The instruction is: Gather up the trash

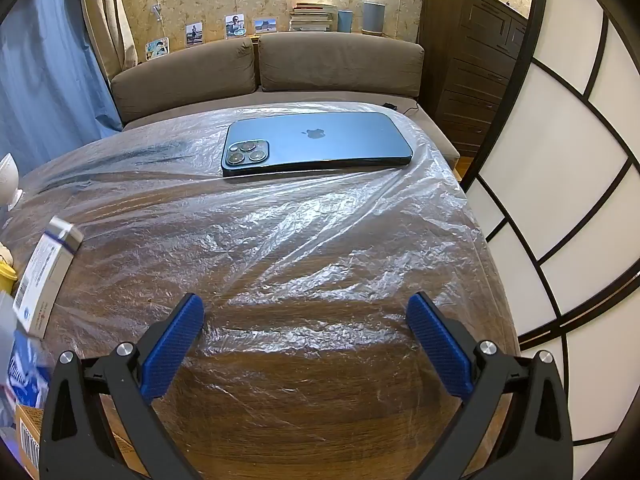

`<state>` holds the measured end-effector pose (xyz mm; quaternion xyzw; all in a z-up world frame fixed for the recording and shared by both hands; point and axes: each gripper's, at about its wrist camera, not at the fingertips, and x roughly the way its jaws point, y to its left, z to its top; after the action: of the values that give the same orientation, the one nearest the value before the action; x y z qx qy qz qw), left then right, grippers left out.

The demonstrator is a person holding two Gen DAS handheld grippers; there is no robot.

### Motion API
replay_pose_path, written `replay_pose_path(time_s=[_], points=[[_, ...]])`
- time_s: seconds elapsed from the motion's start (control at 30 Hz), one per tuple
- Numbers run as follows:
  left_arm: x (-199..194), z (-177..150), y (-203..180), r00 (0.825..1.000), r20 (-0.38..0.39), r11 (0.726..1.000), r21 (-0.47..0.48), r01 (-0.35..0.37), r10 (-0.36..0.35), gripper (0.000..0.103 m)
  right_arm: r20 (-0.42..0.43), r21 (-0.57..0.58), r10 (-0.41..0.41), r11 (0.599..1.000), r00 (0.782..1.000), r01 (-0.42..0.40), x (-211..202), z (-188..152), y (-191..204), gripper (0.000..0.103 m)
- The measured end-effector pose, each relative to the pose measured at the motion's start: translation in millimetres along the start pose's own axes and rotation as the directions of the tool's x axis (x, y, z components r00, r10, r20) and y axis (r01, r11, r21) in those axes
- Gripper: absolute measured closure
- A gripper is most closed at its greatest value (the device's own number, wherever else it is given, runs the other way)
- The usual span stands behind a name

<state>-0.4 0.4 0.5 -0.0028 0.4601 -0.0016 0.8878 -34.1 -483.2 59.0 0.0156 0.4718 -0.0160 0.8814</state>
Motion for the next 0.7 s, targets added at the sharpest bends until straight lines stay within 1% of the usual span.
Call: replay_pose_path(time_s=[0.27,0.3,0.7], points=[[0.4,-0.1,0.2,1.000,-0.004,1.000,0.002,-0.003,0.003,0.001,-0.011,-0.007,-0.010,1.000,1.000,0.010,0.5,-0.5,-1.3,0.004],[0.5,-0.3,0.4,1.000,-0.004,1.000,0.002,-0.002,0.002,0.001,-0.015,-0.012,-0.018,1.000,1.000,0.017,1.3,1.5,4.7,0.004],[0.5,0.0,0.2,1.000,-0.005,1.000,0.003,-0.004,0.004,0.001,-0.015,-0.013,-0.018,1.000,1.000,0.018,0.4,-0.4,-1.5,0.004]])
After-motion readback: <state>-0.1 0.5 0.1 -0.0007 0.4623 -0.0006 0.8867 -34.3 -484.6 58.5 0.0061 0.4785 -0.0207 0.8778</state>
